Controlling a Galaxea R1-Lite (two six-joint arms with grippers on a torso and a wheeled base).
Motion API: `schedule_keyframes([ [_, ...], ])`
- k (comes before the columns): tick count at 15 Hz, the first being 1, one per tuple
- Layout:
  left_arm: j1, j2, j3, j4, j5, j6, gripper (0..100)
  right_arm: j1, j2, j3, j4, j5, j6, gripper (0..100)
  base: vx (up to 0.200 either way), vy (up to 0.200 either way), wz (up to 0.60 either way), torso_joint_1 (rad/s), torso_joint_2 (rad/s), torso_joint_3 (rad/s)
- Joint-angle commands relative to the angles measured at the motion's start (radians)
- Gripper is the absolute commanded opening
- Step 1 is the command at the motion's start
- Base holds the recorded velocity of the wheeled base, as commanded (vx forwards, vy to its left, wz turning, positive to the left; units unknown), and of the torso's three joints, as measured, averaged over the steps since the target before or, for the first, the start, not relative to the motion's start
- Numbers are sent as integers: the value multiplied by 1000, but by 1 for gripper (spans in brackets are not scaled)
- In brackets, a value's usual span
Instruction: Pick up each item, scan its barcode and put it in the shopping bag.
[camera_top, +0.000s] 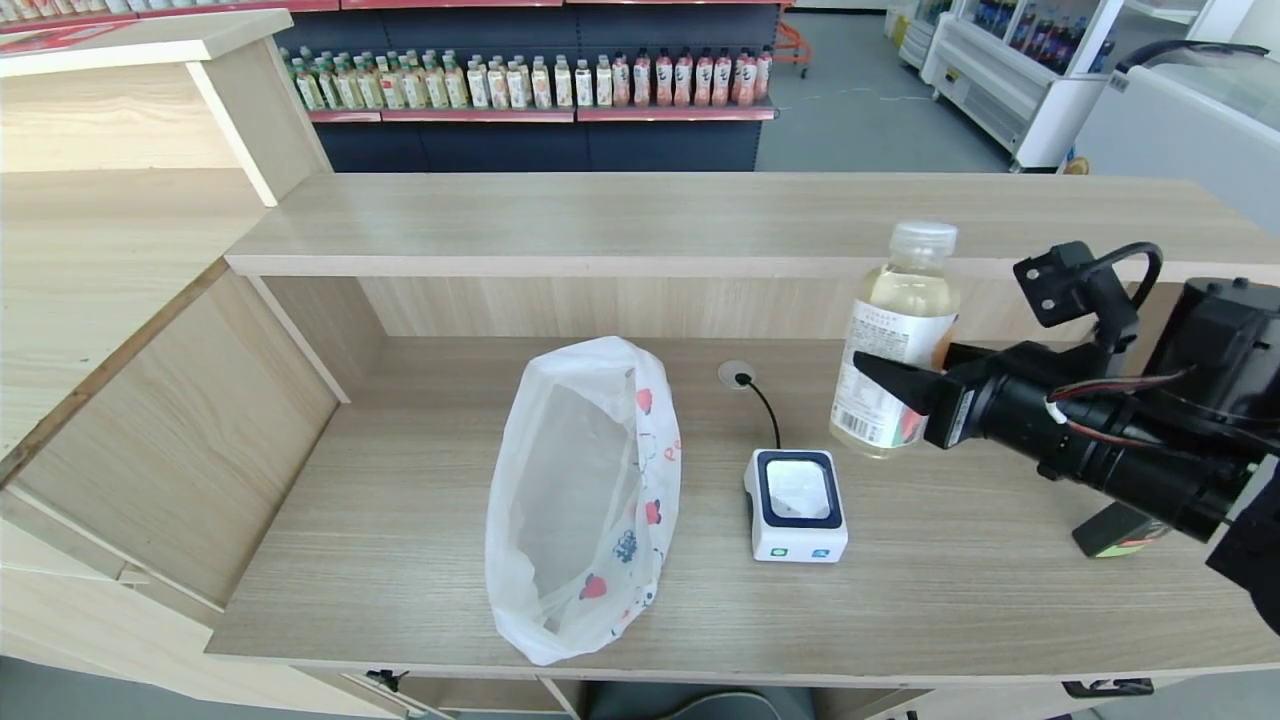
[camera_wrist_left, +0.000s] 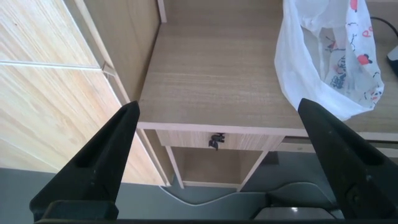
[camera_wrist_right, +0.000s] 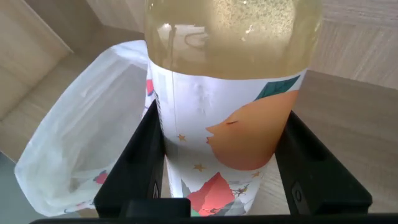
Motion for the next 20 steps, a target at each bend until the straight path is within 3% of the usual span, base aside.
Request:
schedule_keyframes([
  [1, 0, 0, 0, 0, 0, -1, 100, 6, -54, -48, 40, -5, 35, 0, 0, 200, 0, -7, 2, 2],
  [5, 0, 0, 0, 0, 0, -1, 100, 23, -108, -200, 359, -13, 198, 0, 0, 200, 0, 6, 5, 2],
  [8, 0, 0, 0, 0, 0, -1, 100, 38, -60, -224, 375, -5, 217, 0, 0, 200, 0, 2, 1, 1],
  [10, 0, 0, 2, 0, 0, 0, 100, 93, -20, -223, 373, -5, 216, 0, 0, 200, 0, 7, 0, -7],
  [13, 0, 0, 0, 0, 0, -1, 100, 162, 64, -215, 373, -5, 216, 0, 0, 0, 0, 0, 0, 0],
  [17, 0, 0, 0, 0, 0, -1, 100, 181, 159, -221, 367, -5, 225, 0, 0, 0, 0, 0, 0, 0],
  [20, 0, 0, 0, 0, 0, -1, 100, 204, 205, -235, 364, -8, 316, 0, 0, 0, 0, 0, 0, 0],
])
